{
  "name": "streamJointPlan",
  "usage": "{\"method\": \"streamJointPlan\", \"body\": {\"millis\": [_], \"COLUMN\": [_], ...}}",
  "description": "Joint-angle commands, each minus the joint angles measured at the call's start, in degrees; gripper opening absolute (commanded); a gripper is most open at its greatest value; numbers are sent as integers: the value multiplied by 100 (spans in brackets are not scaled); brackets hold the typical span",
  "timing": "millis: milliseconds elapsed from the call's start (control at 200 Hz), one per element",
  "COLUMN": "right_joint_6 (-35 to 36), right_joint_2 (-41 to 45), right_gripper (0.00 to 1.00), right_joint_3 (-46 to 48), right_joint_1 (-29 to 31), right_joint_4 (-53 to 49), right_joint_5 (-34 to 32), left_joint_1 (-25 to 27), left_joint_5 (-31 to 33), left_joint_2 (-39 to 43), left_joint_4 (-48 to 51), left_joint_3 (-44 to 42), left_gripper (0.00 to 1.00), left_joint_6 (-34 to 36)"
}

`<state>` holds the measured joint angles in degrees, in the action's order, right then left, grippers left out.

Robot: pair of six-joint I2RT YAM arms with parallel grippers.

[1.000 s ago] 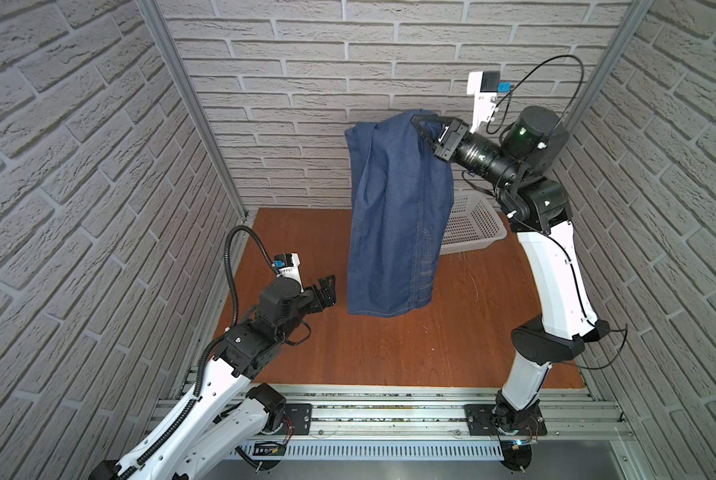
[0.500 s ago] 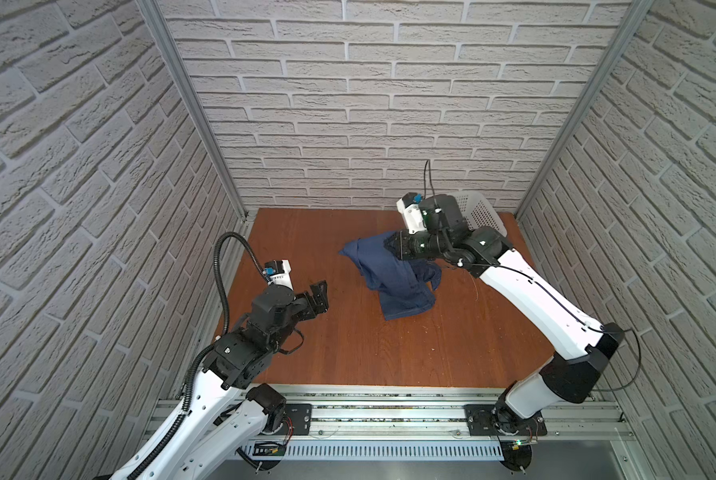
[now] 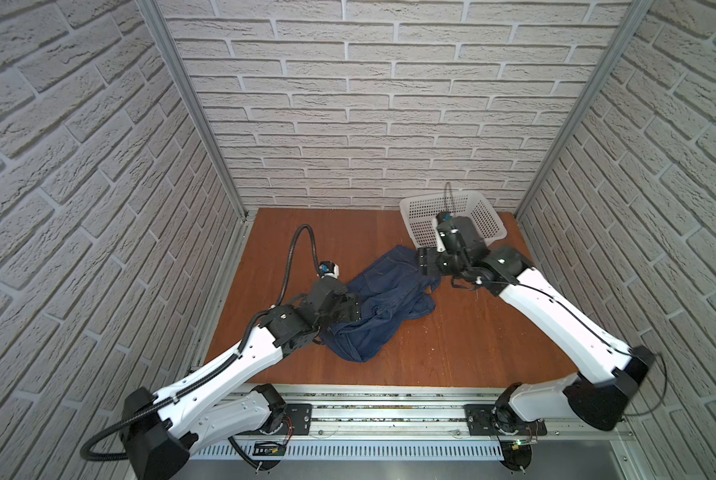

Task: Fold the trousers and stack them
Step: 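Lower the jeans onto the table with the right gripper, then grasp the jeans with the left gripper while the right gripper grasps the waistband, then lift and stretch the jeans between both grippers, then lay them flat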

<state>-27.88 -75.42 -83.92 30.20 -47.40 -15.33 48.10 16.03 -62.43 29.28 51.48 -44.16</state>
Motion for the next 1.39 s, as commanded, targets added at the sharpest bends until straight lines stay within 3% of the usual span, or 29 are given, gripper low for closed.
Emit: {"method": "streamJointPlan", "body": {"millis": [0, 180, 305, 545, 835, 1040, 1140, 1225, 1320, 1390], "right_joint_6": [-431, -894, -1057, -1249, -1634, -1874, -1936, -1941, -1809, -1629], "right_joint_2": [595, 958, 776, -625, -2187, -3077, -3378, -3383, -3143, -2839], "right_gripper": [80, 79, 78, 80, 82, 81, 68, 43, 21, 13], "right_joint_3": [701, 1636, 1965, 1773, 1482, 994, 838, 832, 818, 798], "right_joint_1": [-565, -1418, -1815, -1911, -2009, -2009, -2009, -2009, -2012, -2018], "right_joint_4": [348, 707, 1036, 1383, 2513, 2972, 3117, 3190, 3028, 2801], "right_joint_5": [-537, 86, 894, 1846, 3148, 3594, 3750, 3755, 3629, 3447], "left_joint_1": [431, 804, 806, 696, 472, 115, -97, -267, -492, -650], "left_joint_5": [152, 228, 590, 425, 163, 40, -289, -462, -538, -598], "left_joint_2": [-992, -2651, -3096, -2697, -1953, -1343, -1065, -976, -984, -970], "left_joint_4": [-529, -323, 66, 205, 383, 618, 584, 570, 592, 498], "left_joint_3": [665, 1920, 2352, 1993, 807, 134, -159, -308, -392, -457], "left_gripper": [98, 98, 98, 98, 98, 98, 98, 92, 73, 51], "left_joint_6": [204, 291, 254, 434, 352, 478, 632, 739, 807, 844]}}
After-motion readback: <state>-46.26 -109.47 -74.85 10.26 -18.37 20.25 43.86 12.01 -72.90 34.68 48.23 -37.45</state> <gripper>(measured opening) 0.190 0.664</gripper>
